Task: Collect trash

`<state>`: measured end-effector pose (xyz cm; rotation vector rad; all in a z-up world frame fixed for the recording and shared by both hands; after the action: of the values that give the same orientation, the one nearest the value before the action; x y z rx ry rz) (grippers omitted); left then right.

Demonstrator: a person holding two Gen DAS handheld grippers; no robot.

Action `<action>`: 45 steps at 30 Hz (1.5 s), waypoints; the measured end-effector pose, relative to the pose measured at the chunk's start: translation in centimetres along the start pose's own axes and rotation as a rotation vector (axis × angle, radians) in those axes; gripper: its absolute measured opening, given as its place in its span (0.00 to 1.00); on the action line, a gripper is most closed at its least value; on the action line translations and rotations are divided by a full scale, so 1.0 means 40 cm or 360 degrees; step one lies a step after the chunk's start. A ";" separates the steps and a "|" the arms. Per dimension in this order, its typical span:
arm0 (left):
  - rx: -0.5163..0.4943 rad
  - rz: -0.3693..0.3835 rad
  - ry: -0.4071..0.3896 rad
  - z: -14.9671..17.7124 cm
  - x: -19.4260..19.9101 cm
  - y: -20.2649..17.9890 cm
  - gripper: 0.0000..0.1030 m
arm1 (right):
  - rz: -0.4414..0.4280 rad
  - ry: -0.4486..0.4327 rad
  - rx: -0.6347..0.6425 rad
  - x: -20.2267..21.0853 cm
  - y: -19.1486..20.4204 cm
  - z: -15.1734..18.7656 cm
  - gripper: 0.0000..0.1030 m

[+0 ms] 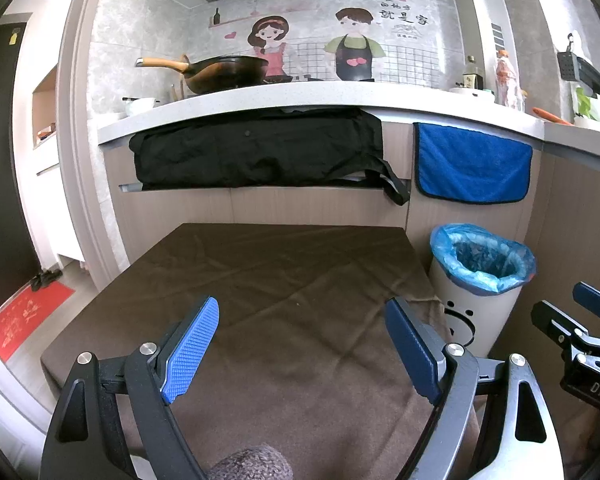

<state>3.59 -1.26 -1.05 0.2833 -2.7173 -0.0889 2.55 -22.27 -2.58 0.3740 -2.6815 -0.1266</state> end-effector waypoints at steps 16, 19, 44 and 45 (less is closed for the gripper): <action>-0.0016 0.0024 -0.0001 0.003 -0.005 -0.004 0.83 | 0.0013 -0.0015 -0.0023 0.007 -0.010 0.001 0.83; -0.0015 0.0025 -0.0001 0.004 -0.004 -0.007 0.83 | 0.0012 -0.0018 -0.0021 0.007 -0.012 0.000 0.83; -0.0012 0.0016 0.0002 0.005 -0.001 -0.011 0.83 | 0.0044 -0.0022 -0.0013 0.015 -0.009 0.006 0.83; -0.0014 0.0022 -0.0001 0.002 -0.004 -0.005 0.83 | 0.0038 -0.0020 -0.0015 0.015 -0.009 0.006 0.83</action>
<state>3.74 -1.40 -1.22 0.2618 -2.7183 -0.0967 2.01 -22.79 -2.63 0.3391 -2.6961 -0.1346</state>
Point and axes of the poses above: each gripper's, at about its wrist camera, not at the fingertips, and x roughly against the way its jaws point, y to its left, z to its underside, the point moved 6 cm from there along -x, roughly the way its jaws point, and after that the axes turned 12 degrees about -z, right-handed, at the moved point
